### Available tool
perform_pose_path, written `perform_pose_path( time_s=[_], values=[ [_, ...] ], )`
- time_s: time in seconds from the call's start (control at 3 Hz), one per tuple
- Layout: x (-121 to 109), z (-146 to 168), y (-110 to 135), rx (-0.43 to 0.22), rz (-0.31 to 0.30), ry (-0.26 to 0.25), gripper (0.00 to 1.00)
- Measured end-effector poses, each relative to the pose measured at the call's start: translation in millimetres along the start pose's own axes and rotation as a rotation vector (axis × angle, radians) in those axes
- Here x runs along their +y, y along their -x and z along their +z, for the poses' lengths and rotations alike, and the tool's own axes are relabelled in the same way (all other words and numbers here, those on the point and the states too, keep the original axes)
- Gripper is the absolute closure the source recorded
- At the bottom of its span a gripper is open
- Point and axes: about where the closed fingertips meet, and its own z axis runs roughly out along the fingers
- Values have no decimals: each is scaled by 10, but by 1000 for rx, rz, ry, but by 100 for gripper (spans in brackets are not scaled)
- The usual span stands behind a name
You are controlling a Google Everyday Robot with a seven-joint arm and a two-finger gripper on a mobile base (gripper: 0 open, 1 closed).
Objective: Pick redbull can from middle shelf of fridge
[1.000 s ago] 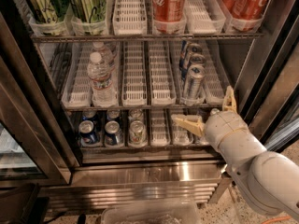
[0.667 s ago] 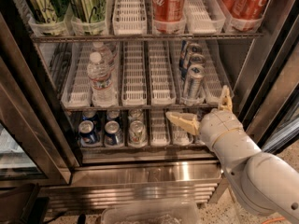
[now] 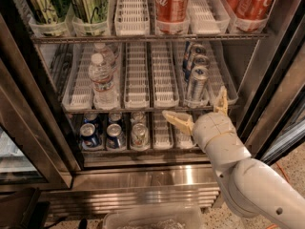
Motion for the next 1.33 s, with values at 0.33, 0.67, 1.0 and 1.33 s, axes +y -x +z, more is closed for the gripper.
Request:
perform_pose_path(
  time_s=[0.33, 0.67, 1.0, 1.33],
  values=[
    [-19, 109, -17, -24, -26, -43, 5],
    [-47, 187, 13, -46, -33, -79, 12],
    [-120, 230, 45, -62, -40, -118, 17],
    [-219, 268, 39, -64, -49, -160, 22]
  ],
)
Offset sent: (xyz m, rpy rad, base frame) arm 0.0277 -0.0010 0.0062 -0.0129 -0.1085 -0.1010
